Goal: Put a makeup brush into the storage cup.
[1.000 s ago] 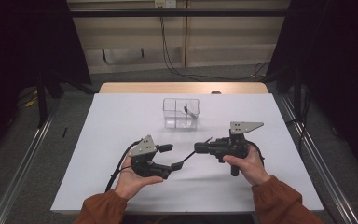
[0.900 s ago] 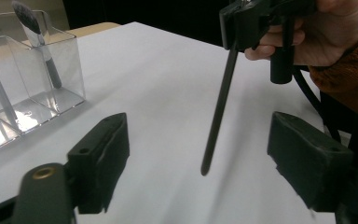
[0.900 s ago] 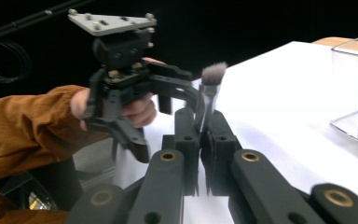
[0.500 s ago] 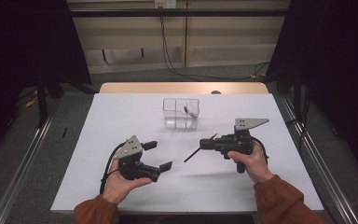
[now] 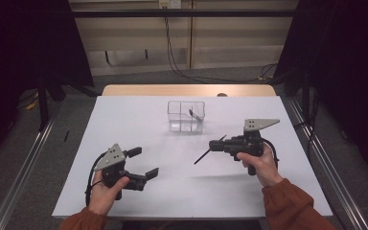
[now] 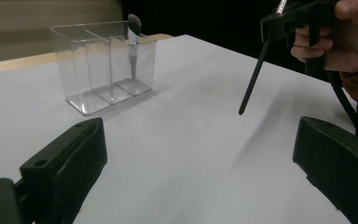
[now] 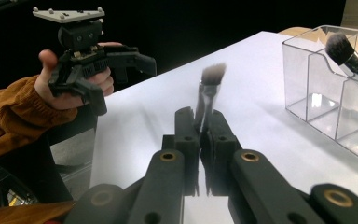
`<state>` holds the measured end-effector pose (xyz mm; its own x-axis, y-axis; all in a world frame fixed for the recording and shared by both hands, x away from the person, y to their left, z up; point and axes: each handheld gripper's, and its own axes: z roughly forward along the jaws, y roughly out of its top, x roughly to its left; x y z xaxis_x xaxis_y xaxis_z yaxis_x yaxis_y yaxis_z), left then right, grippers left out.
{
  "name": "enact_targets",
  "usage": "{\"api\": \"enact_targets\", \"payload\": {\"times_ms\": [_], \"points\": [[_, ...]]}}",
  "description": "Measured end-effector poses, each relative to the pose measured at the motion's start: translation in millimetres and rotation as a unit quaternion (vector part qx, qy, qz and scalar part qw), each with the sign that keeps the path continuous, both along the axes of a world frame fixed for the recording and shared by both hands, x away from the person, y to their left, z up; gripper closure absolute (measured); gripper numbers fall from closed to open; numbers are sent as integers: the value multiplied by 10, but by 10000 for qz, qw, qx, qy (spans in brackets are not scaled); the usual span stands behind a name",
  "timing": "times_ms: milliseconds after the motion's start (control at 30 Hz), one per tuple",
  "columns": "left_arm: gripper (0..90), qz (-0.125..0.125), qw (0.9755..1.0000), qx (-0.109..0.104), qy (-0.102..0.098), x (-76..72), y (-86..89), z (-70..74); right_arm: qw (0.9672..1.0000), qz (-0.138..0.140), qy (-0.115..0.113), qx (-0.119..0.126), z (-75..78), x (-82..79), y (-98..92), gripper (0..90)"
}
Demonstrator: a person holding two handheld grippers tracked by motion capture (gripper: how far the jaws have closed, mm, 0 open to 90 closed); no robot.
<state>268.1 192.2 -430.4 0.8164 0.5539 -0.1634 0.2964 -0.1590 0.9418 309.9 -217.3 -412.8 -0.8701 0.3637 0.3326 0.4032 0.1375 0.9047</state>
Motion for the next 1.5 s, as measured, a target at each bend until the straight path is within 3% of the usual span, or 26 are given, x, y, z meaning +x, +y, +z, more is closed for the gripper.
{"api": "enact_targets", "payload": {"times_ms": [367,467,700,900,1133,1333,1500], "points": [[28,468,9989,57,-1,-103,296,-99,9996,-124,-46,-239,27,59,-42,862],[27,642,9979,-32,-40,-121,362,-118,9995,-163,-83,-255,58,92,-47,862],[26,799,9967,-21,-127,-173,411,-138,9990,-309,-115,-289,133,203,-84,862],[26,765,9970,30,-81,-171,417,-166,9982,-502,-162,-284,204,294,-130,862],[28,783,9965,228,-169,-172,421,-168,9970,-677,-276,-270,340,396,-155,862],[28,766,9967,214,-159,-165,446,-156,9954,-843,-377,-264,455,483,-197,862],[29,765,9962,365,-207,-161,436,-154,9939,-976,-390,-327,515,572,-213,862]]}}
